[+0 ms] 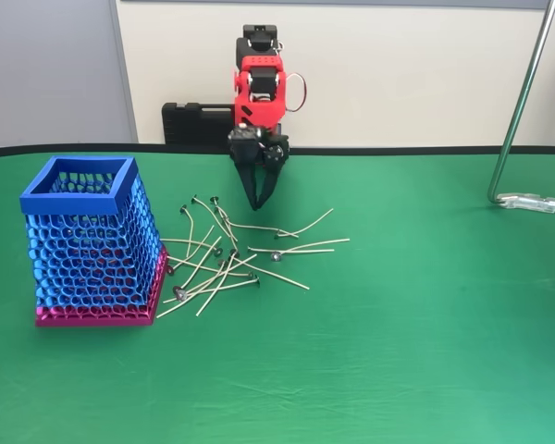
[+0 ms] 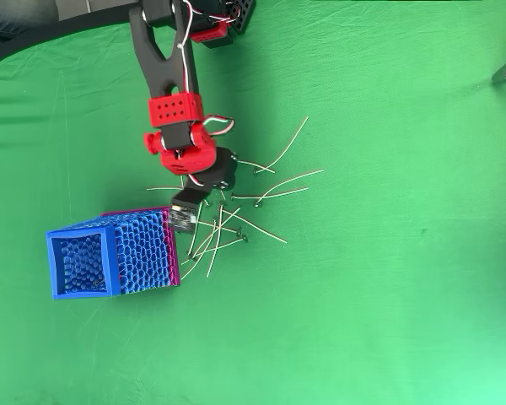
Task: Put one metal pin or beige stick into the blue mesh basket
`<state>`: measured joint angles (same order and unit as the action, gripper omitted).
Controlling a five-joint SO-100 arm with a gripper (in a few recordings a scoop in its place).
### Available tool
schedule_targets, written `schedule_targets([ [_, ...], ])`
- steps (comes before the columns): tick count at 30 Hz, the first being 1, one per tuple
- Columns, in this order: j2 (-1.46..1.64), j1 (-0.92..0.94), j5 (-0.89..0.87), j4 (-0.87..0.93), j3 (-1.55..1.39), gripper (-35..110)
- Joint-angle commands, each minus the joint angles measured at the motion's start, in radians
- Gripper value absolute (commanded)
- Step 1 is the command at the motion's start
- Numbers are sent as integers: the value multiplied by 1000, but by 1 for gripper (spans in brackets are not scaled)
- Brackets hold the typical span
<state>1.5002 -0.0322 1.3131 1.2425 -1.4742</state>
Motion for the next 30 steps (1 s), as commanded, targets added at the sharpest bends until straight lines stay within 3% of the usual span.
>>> schedule_targets([
  [1,29,14,153,9,-2,1],
  [11,5,51,256,9,14,1],
  [30,-110,66,264,-63,77,8],
])
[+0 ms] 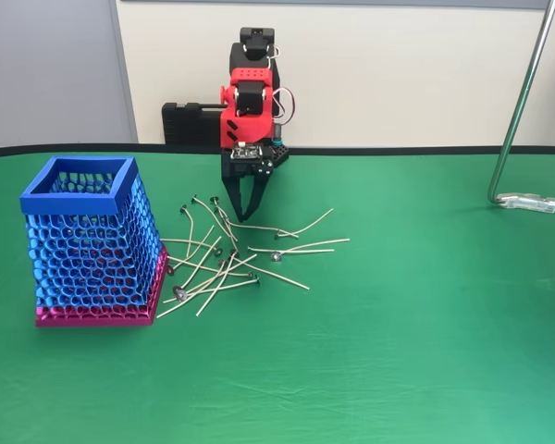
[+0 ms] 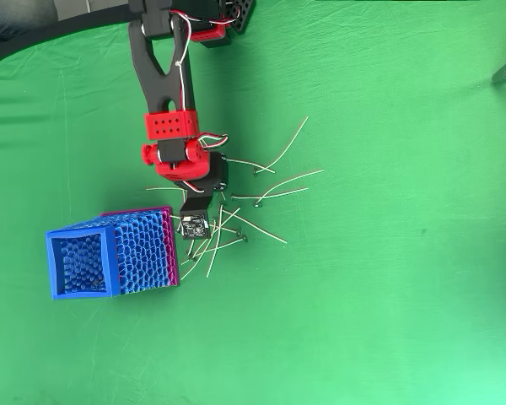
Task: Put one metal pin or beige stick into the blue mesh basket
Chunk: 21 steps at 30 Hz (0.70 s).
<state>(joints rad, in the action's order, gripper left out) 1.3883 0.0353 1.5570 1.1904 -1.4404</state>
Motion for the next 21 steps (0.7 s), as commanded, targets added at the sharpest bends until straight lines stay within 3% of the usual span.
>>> schedule_targets([
  [1,2,0,26,-15,44,9],
  [21,-61,-26,-28,-71,40,21],
])
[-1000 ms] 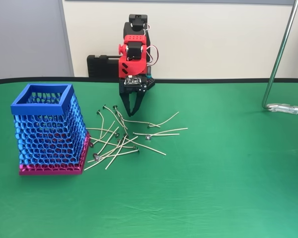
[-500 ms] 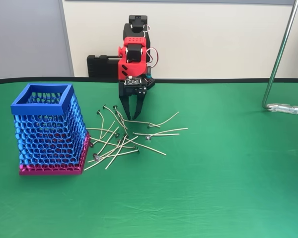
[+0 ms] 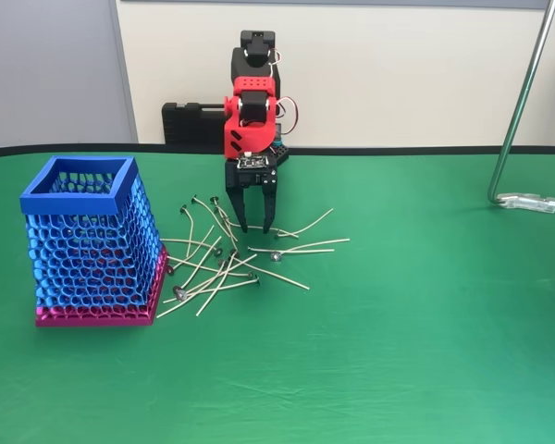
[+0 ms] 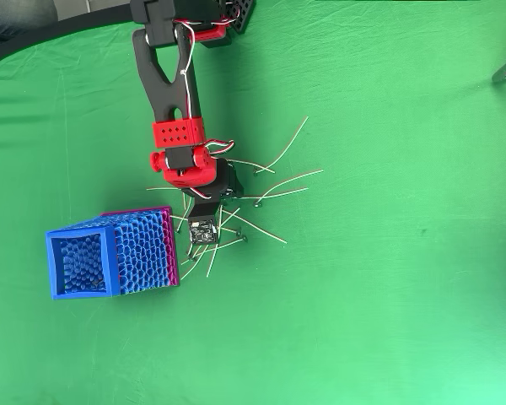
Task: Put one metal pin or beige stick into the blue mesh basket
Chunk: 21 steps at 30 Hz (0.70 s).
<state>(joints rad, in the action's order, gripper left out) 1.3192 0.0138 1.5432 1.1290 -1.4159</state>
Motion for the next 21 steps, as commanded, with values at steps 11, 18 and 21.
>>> schedule_targets([
  [11,2,23,-38,-95,-61,21],
  [18,-5,41,-43,-95,-57,20],
  [21,-9,44,-44,-95,-61,20],
])
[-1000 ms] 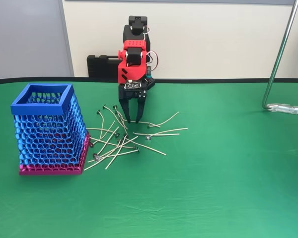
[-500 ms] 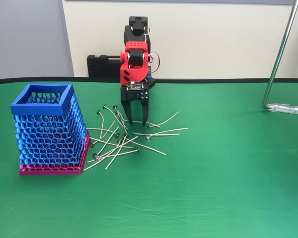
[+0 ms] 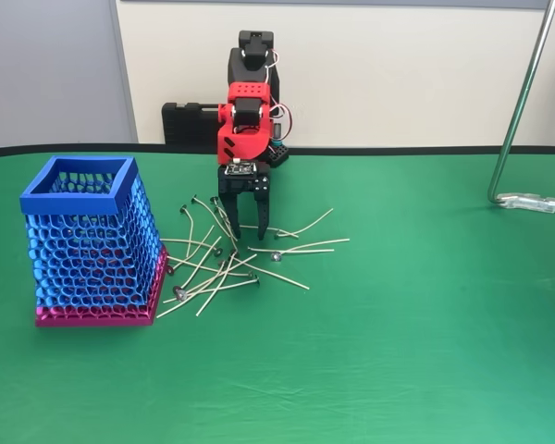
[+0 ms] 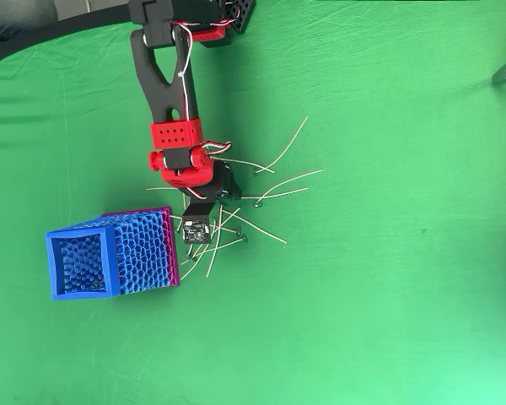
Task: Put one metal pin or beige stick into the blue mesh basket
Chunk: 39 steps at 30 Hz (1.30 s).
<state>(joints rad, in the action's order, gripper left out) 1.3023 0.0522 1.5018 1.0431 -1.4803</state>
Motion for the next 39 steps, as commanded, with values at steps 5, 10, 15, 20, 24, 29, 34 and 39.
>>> schedule_targets([
  [5,5,6,-2,-26,-18,20],
  [10,-3,3,3,-48,-37,20],
  [15,-17,-2,6,-74,-35,19],
  [20,-34,-8,0,-58,-5,19],
  [24,-46,-12,-2,-54,12,19],
  [29,-61,-15,-8,-48,34,19],
  [34,-71,-18,-8,-44,46,18],
  [39,-75,-20,-11,-40,58,17],
])
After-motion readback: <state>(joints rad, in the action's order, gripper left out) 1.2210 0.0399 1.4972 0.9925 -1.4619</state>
